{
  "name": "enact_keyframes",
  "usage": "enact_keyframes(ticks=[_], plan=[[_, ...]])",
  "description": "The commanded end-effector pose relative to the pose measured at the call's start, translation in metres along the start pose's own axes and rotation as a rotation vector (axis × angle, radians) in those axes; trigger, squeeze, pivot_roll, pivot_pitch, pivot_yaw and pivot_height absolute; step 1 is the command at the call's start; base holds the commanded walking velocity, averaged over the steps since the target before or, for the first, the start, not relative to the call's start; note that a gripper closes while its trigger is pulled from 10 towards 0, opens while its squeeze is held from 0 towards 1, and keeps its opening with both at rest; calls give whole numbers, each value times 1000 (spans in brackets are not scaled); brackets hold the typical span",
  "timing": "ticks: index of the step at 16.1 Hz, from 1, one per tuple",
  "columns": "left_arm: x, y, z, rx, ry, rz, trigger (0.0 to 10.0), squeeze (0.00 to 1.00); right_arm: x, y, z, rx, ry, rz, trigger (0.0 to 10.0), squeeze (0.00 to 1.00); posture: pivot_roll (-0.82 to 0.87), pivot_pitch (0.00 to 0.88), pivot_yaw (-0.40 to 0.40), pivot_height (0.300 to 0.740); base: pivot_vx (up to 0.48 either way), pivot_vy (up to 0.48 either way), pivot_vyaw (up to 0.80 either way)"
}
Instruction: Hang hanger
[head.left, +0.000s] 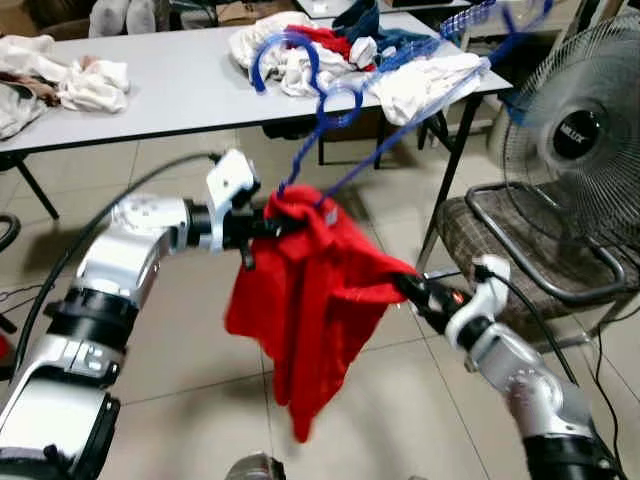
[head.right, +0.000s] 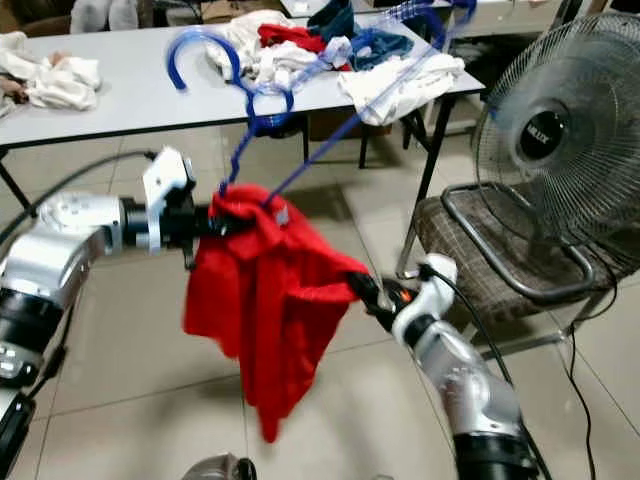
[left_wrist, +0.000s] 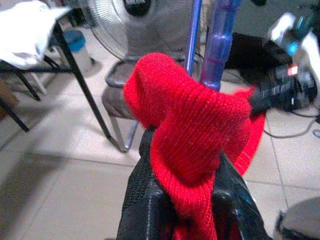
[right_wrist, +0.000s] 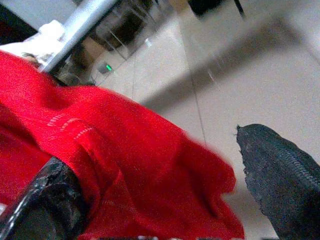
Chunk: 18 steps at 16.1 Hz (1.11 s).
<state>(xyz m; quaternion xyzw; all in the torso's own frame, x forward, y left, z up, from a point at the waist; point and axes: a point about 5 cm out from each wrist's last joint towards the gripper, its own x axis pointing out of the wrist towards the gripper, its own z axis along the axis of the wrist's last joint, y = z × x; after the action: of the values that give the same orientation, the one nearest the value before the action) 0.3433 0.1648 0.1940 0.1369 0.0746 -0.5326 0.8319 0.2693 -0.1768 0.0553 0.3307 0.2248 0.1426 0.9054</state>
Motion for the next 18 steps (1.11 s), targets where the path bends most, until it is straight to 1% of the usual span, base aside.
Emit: enact_keyframes(ticks=[1,2,3,4,5,6,7,8,9,10,11,12,13,14,15,16,17,18], plan=[[-5,6,14,28,-33,22,0,0,-5,-2,-3,165,-19,64,10000,1000,6,0,61,740,0,0,0],[-5,6,14,30,-28,18,0,0,-12,-1,-12,146,11,124,10000,1000,6,0,63,740,0,0,0],[-5,4,13,26,-23,4,0,0,-18,1,-25,50,106,167,10000,1000,2,0,66,740,0,0,0],[-3,3,12,22,-26,-2,0,0,-20,8,-24,86,86,235,10000,1000,2,0,67,740,0,0,0],[-1,1,12,21,-27,-11,0,0,-22,10,-27,-4,113,246,10000,1000,2,0,71,740,0,0,0],[1,0,12,20,-31,-19,0,0,-21,11,-26,-35,96,245,10000,1000,-1,0,73,740,0,0,0],[5,-2,15,18,-44,-29,0,0,-15,7,-12,-55,-59,179,10000,1000,3,0,72,740,0,0,0],[6,-3,15,21,-46,-33,0,0,-13,4,-6,-86,-112,131,10000,1000,2,0,76,740,0,0,0],[6,-3,15,33,-32,-48,0,0,-12,5,-1,-310,-90,83,10000,1000,-2,0,81,740,0,0,0],[6,-4,15,52,-10,-68,0,0,-11,12,3,-497,-77,112,10000,1000,-1,0,81,740,0,0,0],[3,-3,14,74,13,-87,0,0,-13,17,19,-545,-131,148,10000,1000,-1,0,81,740,0,0,0],[1,-4,15,87,14,-118,0,0,-15,17,30,-603,-156,158,10000,1000,0,0,81,740,0,0,0],[1,-5,15,93,14,-136,0,0,-15,16,35,-629,-163,160,10000,1000,0,0,81,740,0,0,0],[0,-7,17,96,10,-174,0,0,-16,16,46,-676,-171,194,10000,741,0,0,80,740,0,0,0],[0,-8,19,96,5,-193,0,0,-17,18,49,-709,-144,258,10000,0,1,0,79,740,0,0,0],[0,-9,23,102,-5,-208,0,0,-20,22,43,-756,-39,383,10000,0,4,0,76,740,0,0,0],[1,-9,27,108,-16,-219,0,0,-22,23,36,-790,64,474,10000,0,7,0,73,740,0,0,0],[1,-9,30,111,-25,-230,0,0,-23,23,31,-804,118,514,10000,0,11,0,69,740,0,0,0]])
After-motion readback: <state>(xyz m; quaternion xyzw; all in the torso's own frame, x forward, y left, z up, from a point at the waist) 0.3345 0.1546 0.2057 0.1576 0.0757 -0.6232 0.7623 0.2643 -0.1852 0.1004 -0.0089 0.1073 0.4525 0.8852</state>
